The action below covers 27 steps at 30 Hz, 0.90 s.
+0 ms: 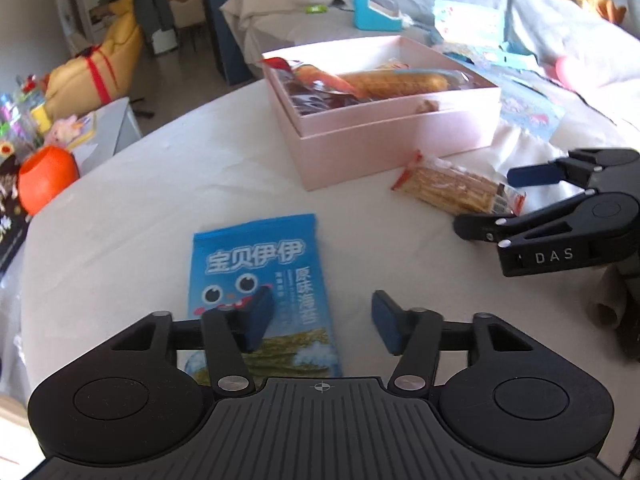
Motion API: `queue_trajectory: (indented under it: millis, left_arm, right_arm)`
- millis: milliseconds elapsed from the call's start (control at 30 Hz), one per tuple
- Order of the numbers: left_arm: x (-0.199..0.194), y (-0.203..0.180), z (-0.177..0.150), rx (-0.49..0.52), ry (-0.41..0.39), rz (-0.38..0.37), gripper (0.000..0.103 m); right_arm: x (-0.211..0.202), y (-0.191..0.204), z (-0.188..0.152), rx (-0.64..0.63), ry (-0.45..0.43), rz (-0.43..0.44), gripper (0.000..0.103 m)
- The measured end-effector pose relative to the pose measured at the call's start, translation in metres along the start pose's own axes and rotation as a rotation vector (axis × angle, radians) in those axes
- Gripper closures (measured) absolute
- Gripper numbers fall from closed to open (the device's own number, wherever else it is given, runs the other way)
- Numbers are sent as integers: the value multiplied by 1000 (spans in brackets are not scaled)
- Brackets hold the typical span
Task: Organize snacks
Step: 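Grasp the blue seaweed packet with the left gripper while the right grasps a wafer packet, then lift the seaweed packet with the left gripper and the wafer packet with the right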
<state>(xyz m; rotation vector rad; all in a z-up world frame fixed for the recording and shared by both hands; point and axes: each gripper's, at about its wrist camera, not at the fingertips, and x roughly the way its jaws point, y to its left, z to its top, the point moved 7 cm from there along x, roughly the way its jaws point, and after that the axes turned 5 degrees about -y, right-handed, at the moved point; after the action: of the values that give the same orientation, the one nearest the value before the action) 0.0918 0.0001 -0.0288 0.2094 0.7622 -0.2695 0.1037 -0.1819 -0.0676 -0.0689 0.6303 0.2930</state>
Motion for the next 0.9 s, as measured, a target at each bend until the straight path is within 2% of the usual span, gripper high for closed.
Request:
queue_trajectory:
  millis: [100,167,233,267,400,533,667,733,767,833,900]
  left_arm:
    - [-1,4,-1,-13,-24,10,42]
    - [2,13,-3,-4,-35,78,42]
    - [9,26,-7,-11,-28,141,38]
    - [11,31,-8,-25,-32,147,31]
    - [16,42,-4,-75,-9,127,26]
    - [21,53,0,-113,14,152,22]
    - [21,60,-5,-168,19,147,18]
    - [21,63,-8,-212,25,117,19]
    - [22,64,-8,-236,27,91,15]
    - [22,63,-8,-227,28,53,11]
    - [22,61,-10,-200,26,46,10]
  right_arm:
    - [-1,2,-1,1,-3,-1,17]
    - [-1,2,-1,1,-3,0,16]
    - [-1,3,-1,-2,-2,-4,15]
    - [-1,3,-1,-3,-1,-8,15]
    - [-1,3,-1,5,-3,-6,15]
    - [1,3,-1,7,-1,5,12]
    - [1,2,-1,14,-3,10,12]
    - [1,3,-1,13,-2,10,12]
    - [1,3,-1,13,-2,10,12]
    - [1,2,-1,11,-1,12,11]
    - [1,2,-1,10,0,14,11]
